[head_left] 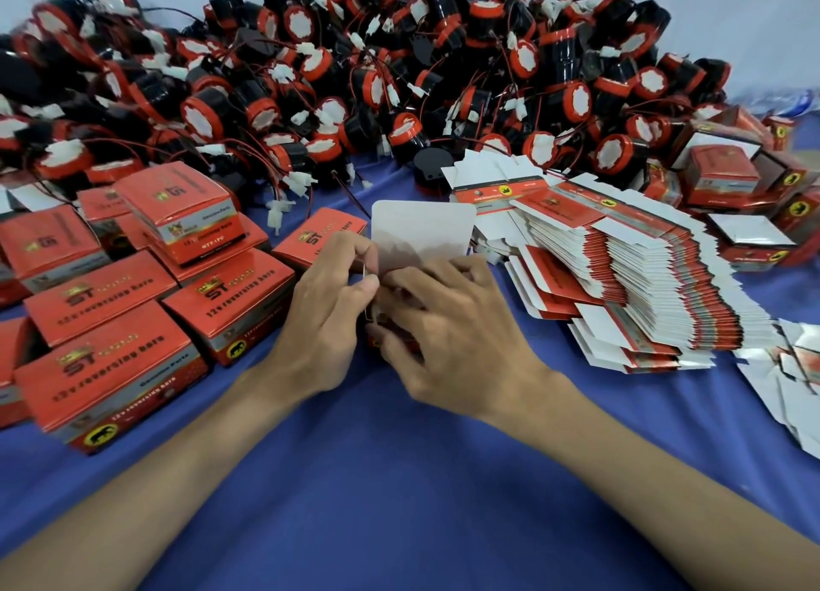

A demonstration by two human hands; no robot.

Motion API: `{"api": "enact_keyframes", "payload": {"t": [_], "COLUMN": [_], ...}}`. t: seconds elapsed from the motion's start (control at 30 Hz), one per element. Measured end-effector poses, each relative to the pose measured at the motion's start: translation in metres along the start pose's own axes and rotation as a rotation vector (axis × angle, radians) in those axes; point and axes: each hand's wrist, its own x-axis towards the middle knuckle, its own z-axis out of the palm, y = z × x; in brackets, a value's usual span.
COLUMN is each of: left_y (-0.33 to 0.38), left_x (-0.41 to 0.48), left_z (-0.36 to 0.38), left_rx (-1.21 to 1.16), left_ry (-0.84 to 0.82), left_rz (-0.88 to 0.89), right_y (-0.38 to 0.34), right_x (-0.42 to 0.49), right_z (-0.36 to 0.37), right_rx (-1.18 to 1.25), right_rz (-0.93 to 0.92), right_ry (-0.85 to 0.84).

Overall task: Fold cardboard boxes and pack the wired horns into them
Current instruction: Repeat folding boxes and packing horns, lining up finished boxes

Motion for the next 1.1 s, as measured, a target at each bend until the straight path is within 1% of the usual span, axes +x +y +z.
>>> {"api": "enact_keyframes", "payload": {"t": [0.23, 0.47, 0.53, 0.63, 0.77, 0.87, 1.1], "left_y": [0.0013, 0.0019, 0.0016, 0.0018, 0.0025, 0.0033, 0.004], "left_x": [0.0003, 0.0009, 0.0011, 0.0006, 0.0015, 0.0015, 0.0016], "left_z": [0.0013, 0.0004, -0.0001, 0.0001, -0.0003, 0.0001, 0.0006], "left_rx": [-0.021, -0.057, -0.068, -0.074, -0.06, -0.054, -0.033], "left_ry": [0.001, -0.013, -0.018, -0.02, -0.01, -0.006, -0.001], "left_rz": [-0.029, -0.044, -0.049, -0.053, -0.064, -0.071, -0.061], "right_y": [-0.001, -0.0059, -0.0061, -0.0075, -0.0089, -0.009, -0.0087], "right_x": [0.0005, 0.0006, 0.0011, 0.0019, 0.0021, 0.0033, 0.0043], "right_z": [0.0, 0.0033, 0.002, 0.0011, 0.0016, 0.0001, -0.0018], "right_rx": [-0.035, 0.074, 0.117, 0.13, -0.032, -0.082, -0.087], "right_rz": [0.042, 0.099, 0.11, 0.131, 0.149, 0.12, 0.121], "right_ry": [-0.023, 0.171, 0.185, 0.13, -0.003, -0.069, -0.147]}}
